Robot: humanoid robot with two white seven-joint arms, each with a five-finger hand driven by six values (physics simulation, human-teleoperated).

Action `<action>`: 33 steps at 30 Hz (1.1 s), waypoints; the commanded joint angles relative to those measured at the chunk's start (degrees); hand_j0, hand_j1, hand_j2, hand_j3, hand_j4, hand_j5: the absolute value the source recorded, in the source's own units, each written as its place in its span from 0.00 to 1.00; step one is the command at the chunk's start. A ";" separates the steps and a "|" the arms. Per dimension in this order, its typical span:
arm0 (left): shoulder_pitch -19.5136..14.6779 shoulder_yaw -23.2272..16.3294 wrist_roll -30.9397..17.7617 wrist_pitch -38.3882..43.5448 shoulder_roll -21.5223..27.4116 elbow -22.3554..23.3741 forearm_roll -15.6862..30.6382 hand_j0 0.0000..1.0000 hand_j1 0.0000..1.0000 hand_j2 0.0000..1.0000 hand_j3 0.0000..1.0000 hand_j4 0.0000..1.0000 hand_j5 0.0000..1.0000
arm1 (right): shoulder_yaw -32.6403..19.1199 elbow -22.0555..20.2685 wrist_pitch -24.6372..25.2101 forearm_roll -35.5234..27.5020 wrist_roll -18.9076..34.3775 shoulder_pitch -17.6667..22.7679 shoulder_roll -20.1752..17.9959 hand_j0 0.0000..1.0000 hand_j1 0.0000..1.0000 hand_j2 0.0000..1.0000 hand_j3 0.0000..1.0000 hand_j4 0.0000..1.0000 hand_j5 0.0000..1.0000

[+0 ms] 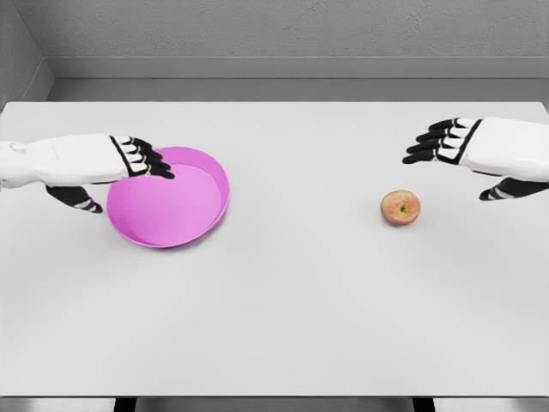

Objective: Put the apple on the plate with both arms

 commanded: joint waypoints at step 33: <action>0.26 -0.28 -0.10 0.12 0.23 -0.25 0.25 1.00 1.00 1.00 1.00 1.00 1.00 | 11.86 15.34 6.07 -4.35 -0.02 -1.32 9.51 1.00 1.00 1.00 1.00 1.00 1.00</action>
